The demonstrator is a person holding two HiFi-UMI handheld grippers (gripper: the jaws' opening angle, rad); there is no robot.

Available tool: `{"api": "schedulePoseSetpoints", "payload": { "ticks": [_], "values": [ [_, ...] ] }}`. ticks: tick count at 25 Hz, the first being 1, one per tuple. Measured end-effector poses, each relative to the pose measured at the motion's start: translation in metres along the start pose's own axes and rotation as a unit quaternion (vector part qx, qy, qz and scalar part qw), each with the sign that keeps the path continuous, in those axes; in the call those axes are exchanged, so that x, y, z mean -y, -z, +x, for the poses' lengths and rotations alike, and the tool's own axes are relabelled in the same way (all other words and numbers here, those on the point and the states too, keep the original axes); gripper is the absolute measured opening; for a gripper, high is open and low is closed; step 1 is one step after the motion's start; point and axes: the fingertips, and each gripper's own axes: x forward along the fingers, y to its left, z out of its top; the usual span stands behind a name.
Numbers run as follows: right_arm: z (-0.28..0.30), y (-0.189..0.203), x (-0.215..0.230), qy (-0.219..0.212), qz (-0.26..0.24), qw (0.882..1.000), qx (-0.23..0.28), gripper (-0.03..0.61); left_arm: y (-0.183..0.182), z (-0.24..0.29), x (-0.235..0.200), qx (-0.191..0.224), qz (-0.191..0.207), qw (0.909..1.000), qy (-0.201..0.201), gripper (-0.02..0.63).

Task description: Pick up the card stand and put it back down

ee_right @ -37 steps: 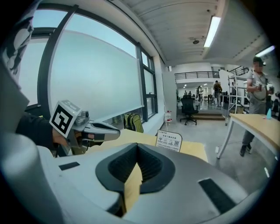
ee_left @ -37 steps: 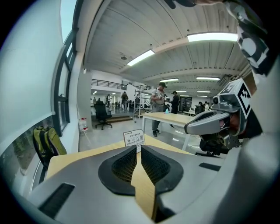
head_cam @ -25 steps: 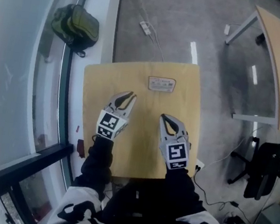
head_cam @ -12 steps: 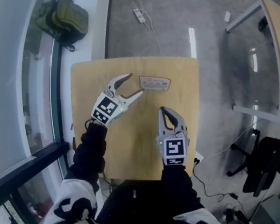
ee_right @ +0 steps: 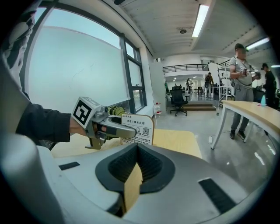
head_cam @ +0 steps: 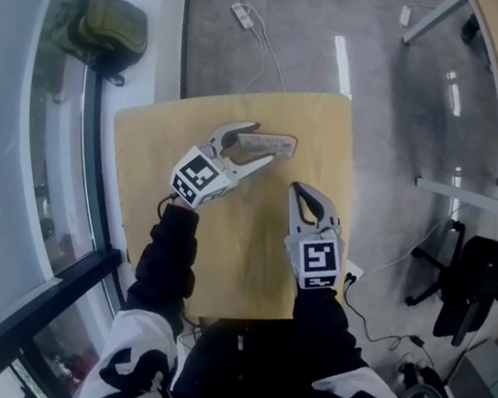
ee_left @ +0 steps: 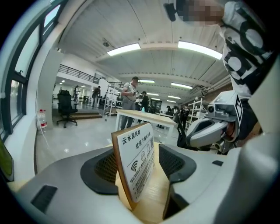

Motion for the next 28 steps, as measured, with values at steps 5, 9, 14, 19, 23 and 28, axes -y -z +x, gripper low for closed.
{"api": "schedulePoseSetpoints", "payload": {
  "ticks": [5, 9, 14, 19, 23, 28],
  "values": [
    [0.000, 0.001, -0.004, -0.021, 0.005, 1.000, 0.004, 0.023, 0.002, 0.016, 0.004, 0.016, -0.012, 0.9993, 0.031, 0.278],
    [-0.002, 0.004, -0.004, -0.020, 0.007, 1.000, -0.001, 0.023, 0.001, 0.022, 0.007, 0.031, -0.006, 0.9986, 0.042, 0.187],
    [-0.003, 0.002, -0.007, -0.031, 0.019, 0.999, -0.001, 0.023, -0.001, 0.025, 0.013, 0.034, -0.022, 0.9981, 0.046, 0.135],
    [-0.006, -0.005, -0.018, -0.031, 0.028, 0.999, -0.001, 0.023, 0.001, 0.027, 0.021, 0.040, -0.034, 0.9972, 0.052, 0.039],
    [-0.008, -0.007, -0.027, -0.037, 0.032, 0.999, 0.000, 0.023, 0.003, 0.028, 0.028, 0.041, -0.038, 0.9971, 0.053, 0.037],
    [-0.014, -0.011, -0.027, -0.028, 0.036, 0.999, 0.004, 0.023, 0.011, 0.032, 0.043, 0.031, -0.047, 0.9970, 0.052, 0.025]
  ]
}}
